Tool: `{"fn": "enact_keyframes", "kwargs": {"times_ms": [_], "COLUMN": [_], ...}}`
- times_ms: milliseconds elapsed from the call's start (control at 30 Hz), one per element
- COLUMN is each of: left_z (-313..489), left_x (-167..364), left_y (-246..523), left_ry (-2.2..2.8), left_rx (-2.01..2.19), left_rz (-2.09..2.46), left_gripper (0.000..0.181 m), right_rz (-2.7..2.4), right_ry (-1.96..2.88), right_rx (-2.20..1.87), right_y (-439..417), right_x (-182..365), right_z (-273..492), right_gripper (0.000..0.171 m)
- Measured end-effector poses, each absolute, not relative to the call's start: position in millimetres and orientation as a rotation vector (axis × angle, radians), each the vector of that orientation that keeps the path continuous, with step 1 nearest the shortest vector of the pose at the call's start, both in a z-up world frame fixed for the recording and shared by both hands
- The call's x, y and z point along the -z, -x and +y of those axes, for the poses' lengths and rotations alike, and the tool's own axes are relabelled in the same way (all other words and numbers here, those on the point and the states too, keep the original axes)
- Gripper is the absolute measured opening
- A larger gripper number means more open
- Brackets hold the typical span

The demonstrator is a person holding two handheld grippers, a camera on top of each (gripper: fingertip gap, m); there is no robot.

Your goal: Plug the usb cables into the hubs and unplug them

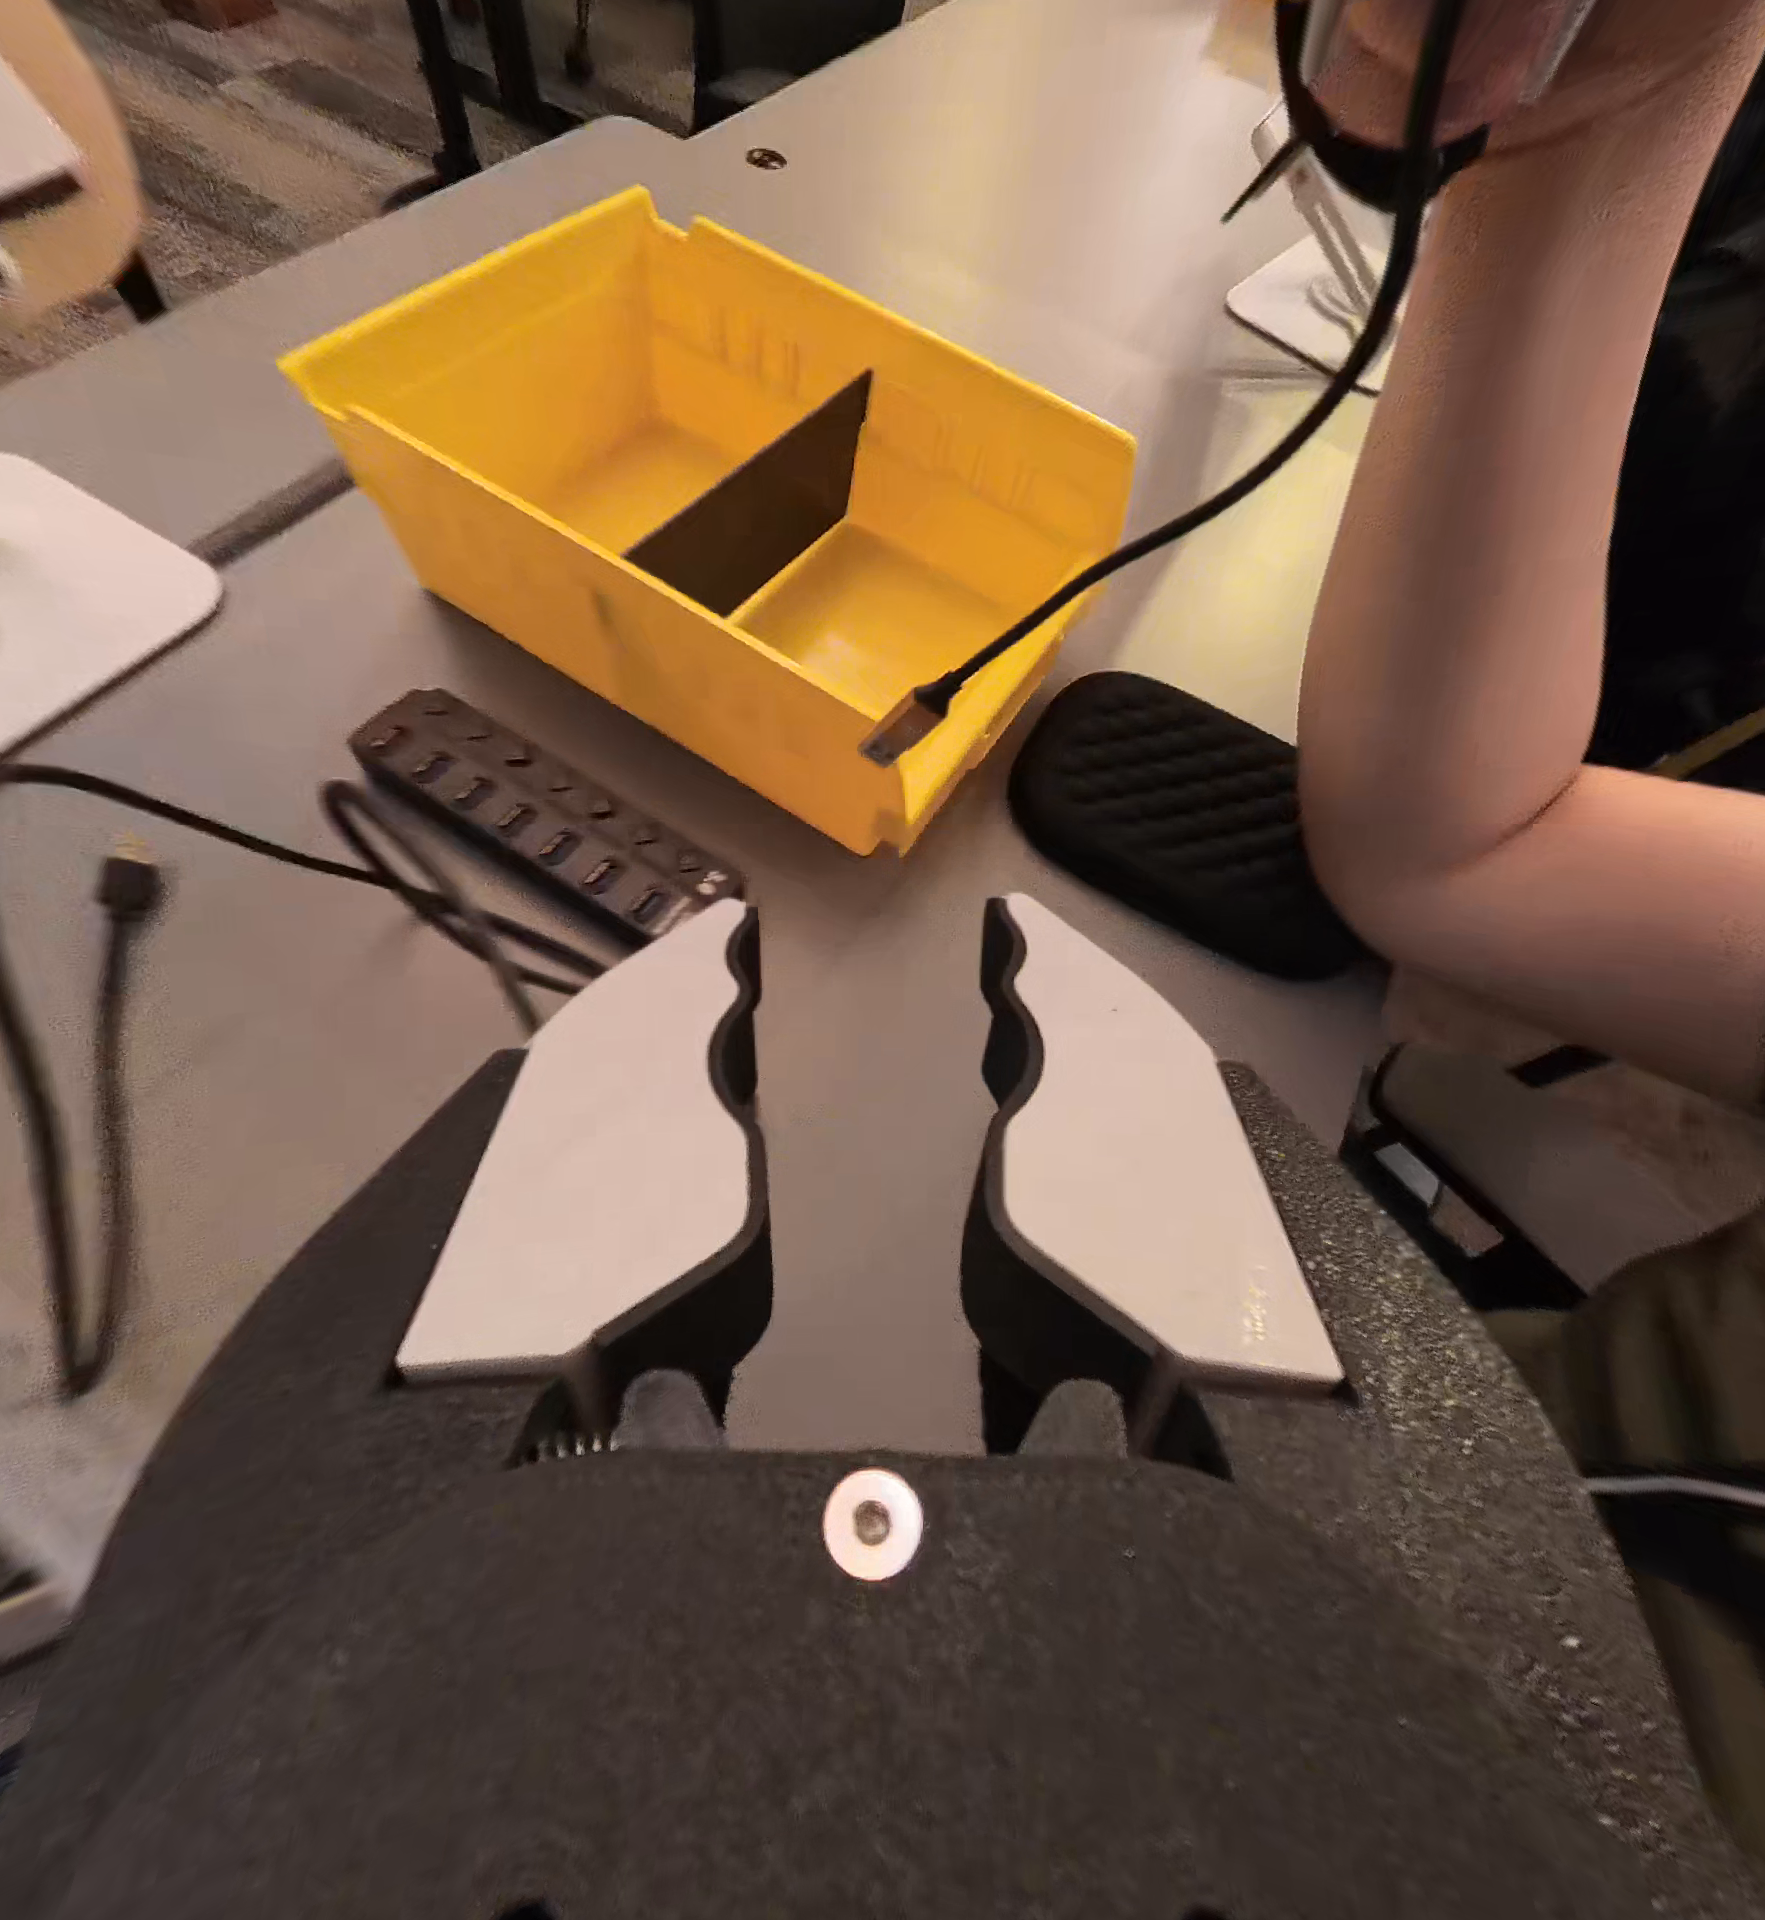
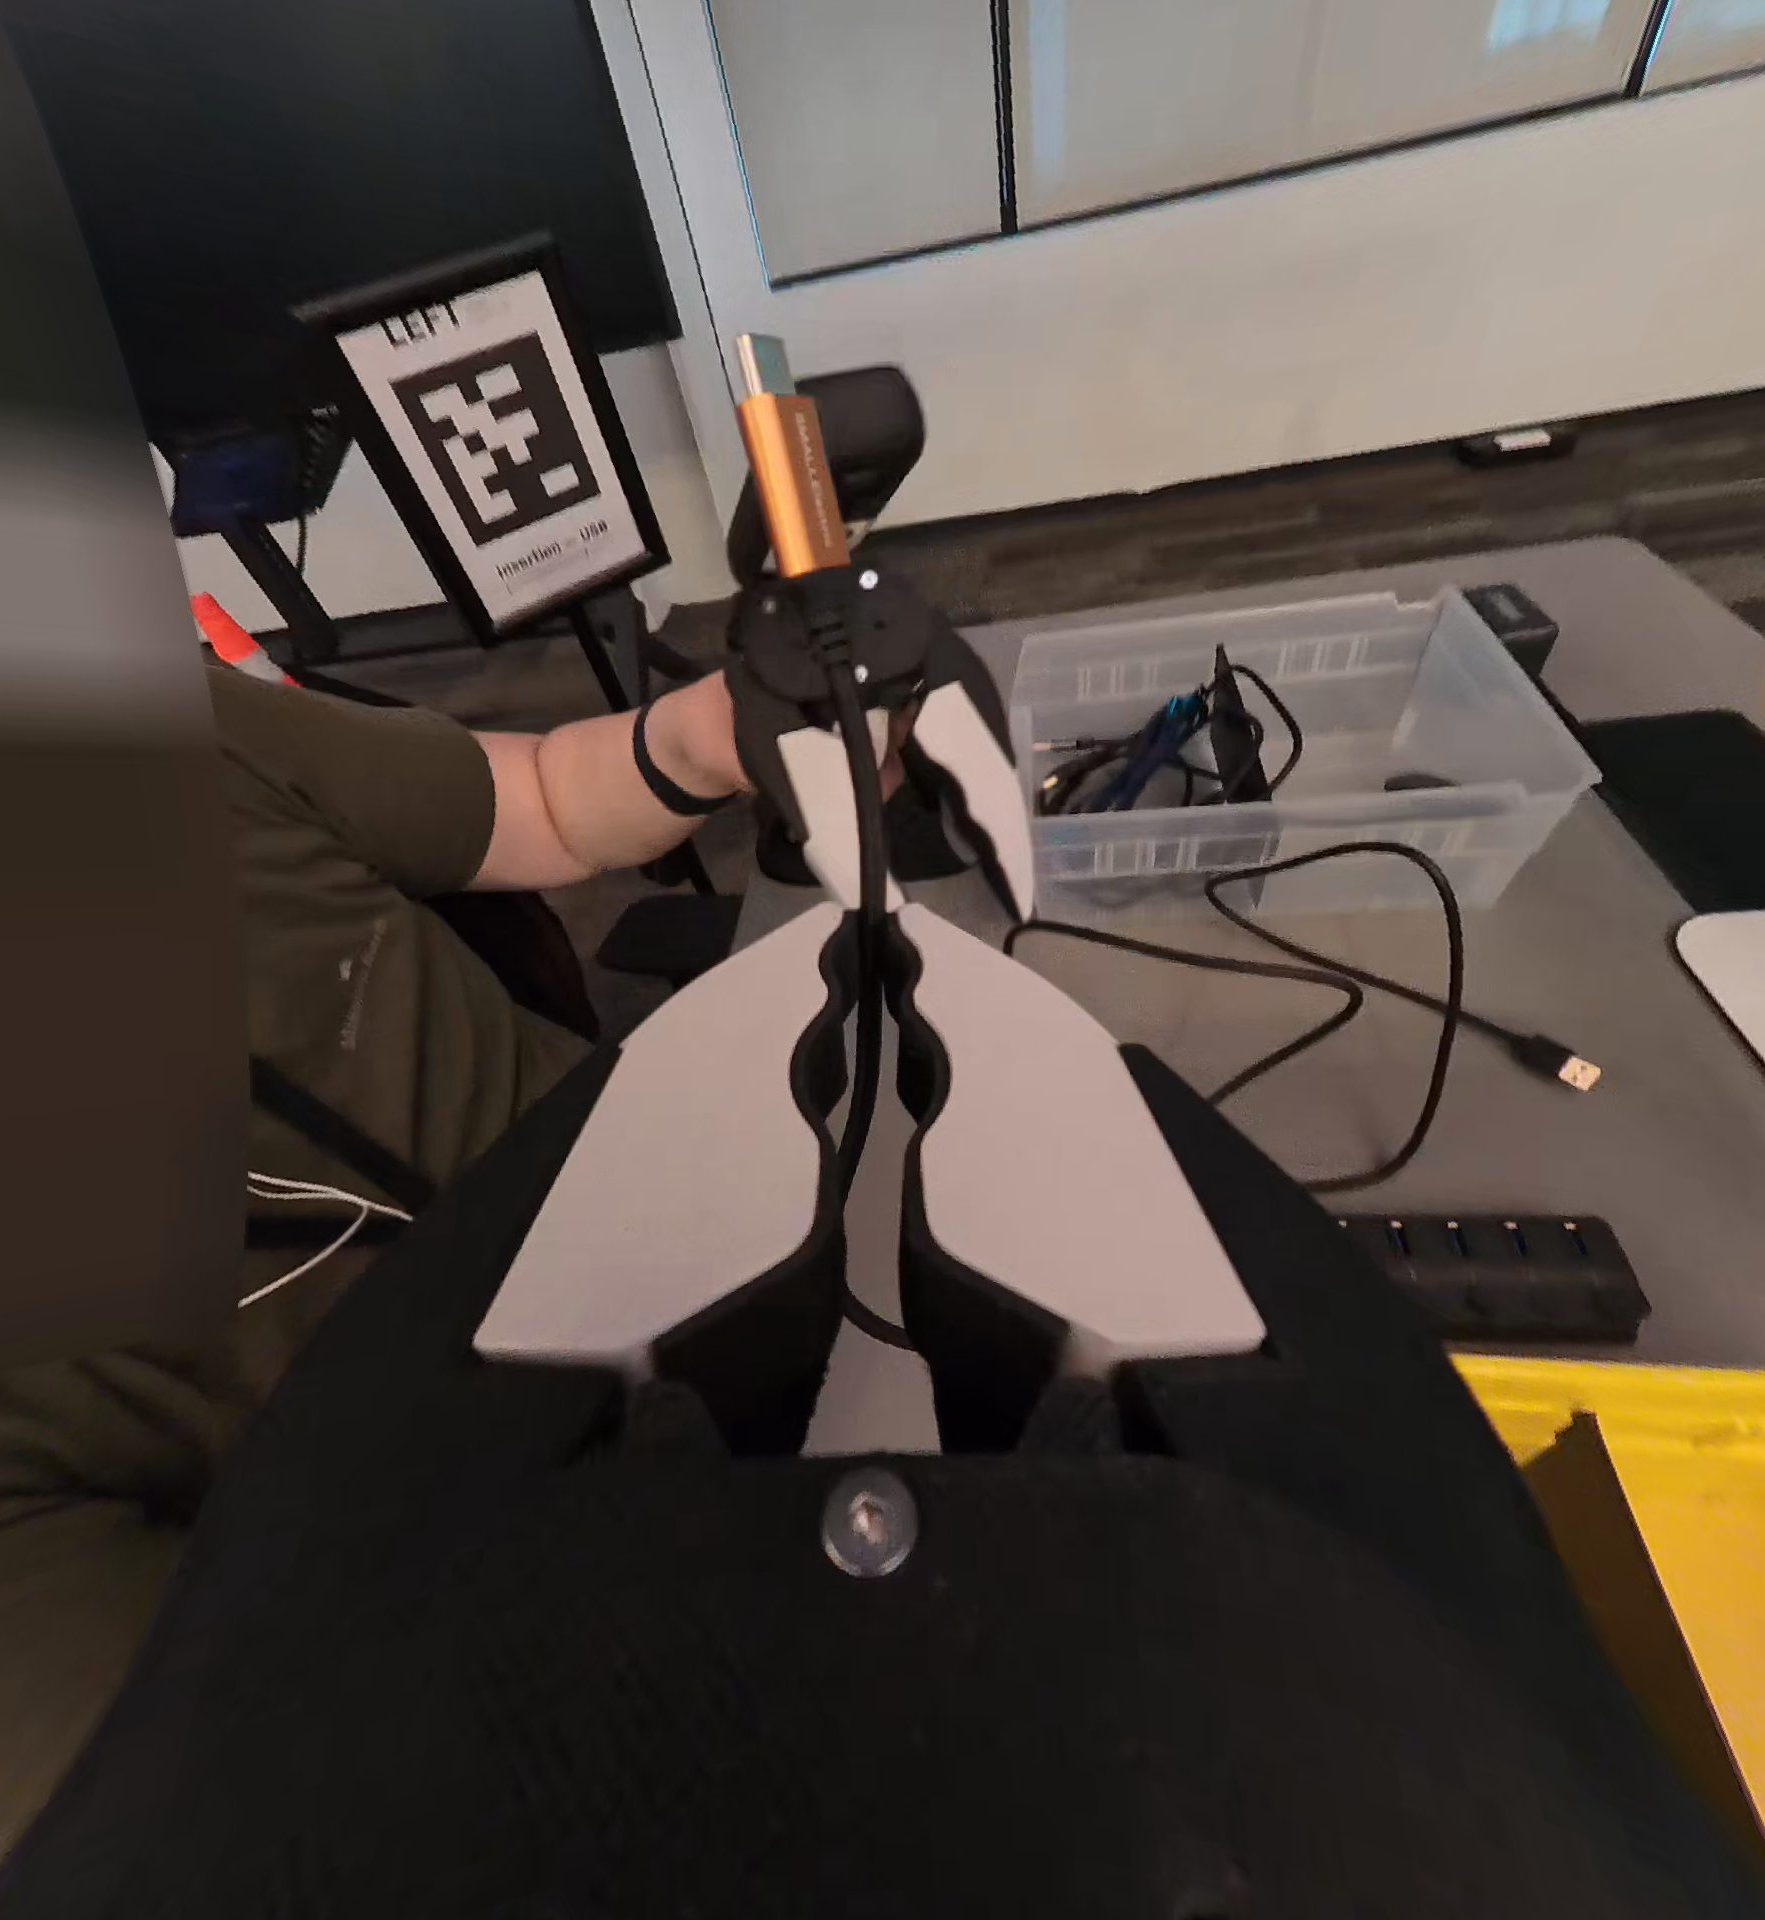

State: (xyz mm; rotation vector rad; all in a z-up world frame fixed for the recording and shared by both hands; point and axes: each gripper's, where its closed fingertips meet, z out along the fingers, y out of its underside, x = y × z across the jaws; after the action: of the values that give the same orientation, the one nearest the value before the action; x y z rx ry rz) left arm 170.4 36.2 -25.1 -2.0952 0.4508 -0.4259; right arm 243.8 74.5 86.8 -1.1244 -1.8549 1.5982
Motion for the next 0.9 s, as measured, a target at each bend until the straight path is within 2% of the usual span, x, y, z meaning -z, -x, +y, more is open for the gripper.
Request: {"fn": "enact_keyframes", "kwargs": {"times_ms": [67,233,467,567,633,900], "left_z": [45.4,93.3,165.7,177.6,181.3,178.3], "left_x": [50.2,110.5,141.3,160.6,172.0,208.0], "left_y": [-186.9,-194.8,-137.2,-141.8,-145.0,-139.4], "left_ry": [2.104,2.185,2.262,2.37,2.453,2.622], "left_rx": [0.393,0.215,-0.224,-0.077,-0.036,-0.155], "left_rz": [0.435,0.289,0.04,-0.04,-0.071,-0.065], "left_gripper": [0.048,0.053,0.064,0.071,0.083,0.09], "right_rz": [-1.866,-1.832,-1.803,-1.793,-1.788,-1.783], "right_ry": [1.111,1.049,0.999,0.985,0.981,0.937], "right_rx": [-1.633,-1.708,-1.684,-1.662,-1.648,-1.664], "right_y": [-248.2,-265.0,-285.4,-291.0,-292.8,-303.6], "right_x": [-86.6,-96.6,-100.6,-100.7,-100.6,-103.2], "right_z": [75.2,77.6,84.2,87.4,89.5,90.3], "right_gripper": [0.005,0.005,0.005,0.005,0.005,0.005]}}
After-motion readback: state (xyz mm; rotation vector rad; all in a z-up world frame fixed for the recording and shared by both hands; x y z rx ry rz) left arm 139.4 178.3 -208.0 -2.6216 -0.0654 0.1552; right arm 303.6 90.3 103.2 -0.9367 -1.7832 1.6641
